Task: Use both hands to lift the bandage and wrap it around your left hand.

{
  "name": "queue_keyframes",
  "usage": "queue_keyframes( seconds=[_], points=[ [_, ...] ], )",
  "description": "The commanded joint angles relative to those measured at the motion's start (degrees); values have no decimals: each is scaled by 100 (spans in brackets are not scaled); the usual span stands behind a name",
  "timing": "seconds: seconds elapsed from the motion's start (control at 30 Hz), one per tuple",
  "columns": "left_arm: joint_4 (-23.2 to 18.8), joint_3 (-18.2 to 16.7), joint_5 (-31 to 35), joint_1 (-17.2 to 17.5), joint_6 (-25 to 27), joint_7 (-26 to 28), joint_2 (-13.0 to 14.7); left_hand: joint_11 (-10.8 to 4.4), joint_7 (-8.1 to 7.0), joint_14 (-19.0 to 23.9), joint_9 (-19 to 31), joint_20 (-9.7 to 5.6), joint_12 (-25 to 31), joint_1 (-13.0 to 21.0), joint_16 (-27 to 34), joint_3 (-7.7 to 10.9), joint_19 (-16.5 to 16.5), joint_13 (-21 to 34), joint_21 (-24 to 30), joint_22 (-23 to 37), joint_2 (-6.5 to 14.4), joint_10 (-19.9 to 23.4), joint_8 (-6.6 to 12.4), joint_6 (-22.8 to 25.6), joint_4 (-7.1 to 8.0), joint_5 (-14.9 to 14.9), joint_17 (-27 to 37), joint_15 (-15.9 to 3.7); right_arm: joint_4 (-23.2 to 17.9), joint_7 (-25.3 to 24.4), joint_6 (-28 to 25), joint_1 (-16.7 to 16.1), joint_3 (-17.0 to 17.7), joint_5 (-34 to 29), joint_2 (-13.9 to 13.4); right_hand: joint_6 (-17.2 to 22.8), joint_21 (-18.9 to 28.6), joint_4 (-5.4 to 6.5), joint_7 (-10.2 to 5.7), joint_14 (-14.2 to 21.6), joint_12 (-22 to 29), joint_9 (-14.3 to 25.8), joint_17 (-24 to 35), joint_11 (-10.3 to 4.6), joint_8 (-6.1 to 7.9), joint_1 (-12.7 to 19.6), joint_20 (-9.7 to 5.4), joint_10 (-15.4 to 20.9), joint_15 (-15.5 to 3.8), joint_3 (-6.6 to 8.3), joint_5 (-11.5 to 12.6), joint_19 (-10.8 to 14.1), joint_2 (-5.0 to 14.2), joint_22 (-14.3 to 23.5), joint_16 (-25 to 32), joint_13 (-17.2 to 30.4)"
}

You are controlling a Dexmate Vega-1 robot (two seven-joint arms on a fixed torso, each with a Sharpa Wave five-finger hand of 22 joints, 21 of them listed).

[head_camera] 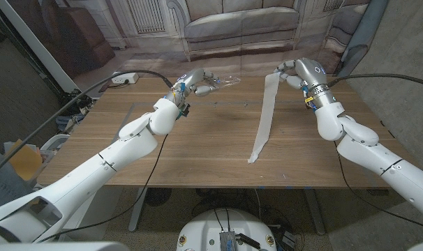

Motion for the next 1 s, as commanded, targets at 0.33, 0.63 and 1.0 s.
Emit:
queue_keyframes(
  seconds=[0.33, 0.63, 1.0],
  points=[
    [529, -23, -608, -408, -423, -373, -145, -9, 11, -78, 29, -300, -29, -39, -19, 39, -52, 11, -25, 30, -5, -69, -49, -81, -15, 12, 13, -411, -914, -953, 621, -931, 992, 213, -223, 90, 20, 5, -6, 14, -86, -19, 29, -55, -20, -51, -862, 116, -729, -13, -10, -67, -54, -18, -14, 49],
    [791, 198, -493, -724, -443, -480, -275, 8, 14, -126, 29, -283, -39, -48, -24, 53, -89, 10, -46, 30, -11, -115, -65, -102, -23, 13, 14, -404, -1176, -1023, 1153, -1057, 1262, 218, -313, 131, 30, -4, -3, 49, -126, -43, 32, -45, -24, -51, -870, 179, -734, -16, -3, -51, -60, -14, -13, 39],
    [940, 428, -314, -1045, -284, -607, -405, 51, 63, -183, 29, -291, -42, -49, -30, 74, -114, 9, -61, 32, -2, -151, -88, -139, -31, 15, 16, -399, -1450, -694, 1561, -704, 1301, 367, -328, 155, 30, -4, -2, 64, -171, -49, 23, -51, -28, -60, -863, 191, -734, -28, -2, -46, -68, -17, -26, 70]
  ],
)
